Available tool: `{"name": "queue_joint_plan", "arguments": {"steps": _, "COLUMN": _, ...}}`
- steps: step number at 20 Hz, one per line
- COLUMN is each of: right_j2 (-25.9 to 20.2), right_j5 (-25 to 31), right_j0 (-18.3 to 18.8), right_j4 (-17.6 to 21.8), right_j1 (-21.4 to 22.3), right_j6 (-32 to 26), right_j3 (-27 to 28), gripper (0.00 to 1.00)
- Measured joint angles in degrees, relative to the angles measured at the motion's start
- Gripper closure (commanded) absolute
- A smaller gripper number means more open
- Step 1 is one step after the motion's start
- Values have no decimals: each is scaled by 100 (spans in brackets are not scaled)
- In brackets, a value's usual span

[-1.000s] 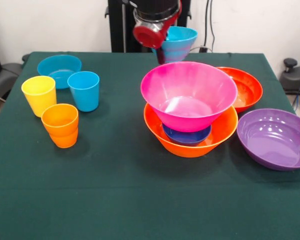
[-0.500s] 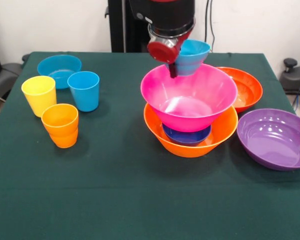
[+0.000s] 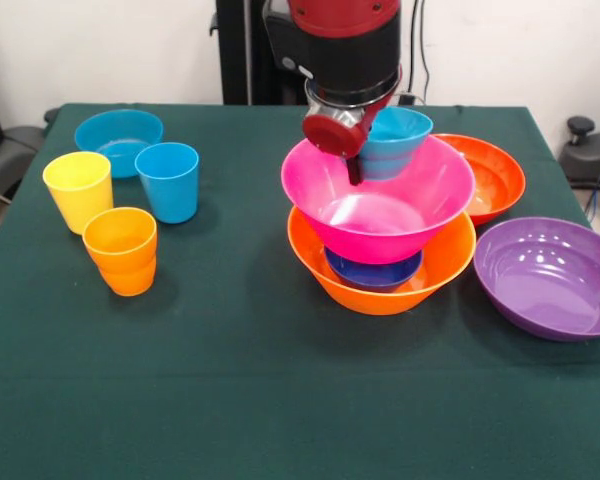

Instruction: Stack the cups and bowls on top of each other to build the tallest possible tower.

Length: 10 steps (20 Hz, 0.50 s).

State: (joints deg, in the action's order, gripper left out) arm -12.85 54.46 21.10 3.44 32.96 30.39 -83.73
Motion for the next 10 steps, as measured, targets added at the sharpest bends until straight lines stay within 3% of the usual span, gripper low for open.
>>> {"name": "queue_joint_plan", "arguments": {"steps": 10, "right_j2": 1, "right_j5": 0, "right_j0": -9, "right_j4": 0, "right_j1": -177, "right_j6": 12, "right_j3": 154, "gripper": 100}}
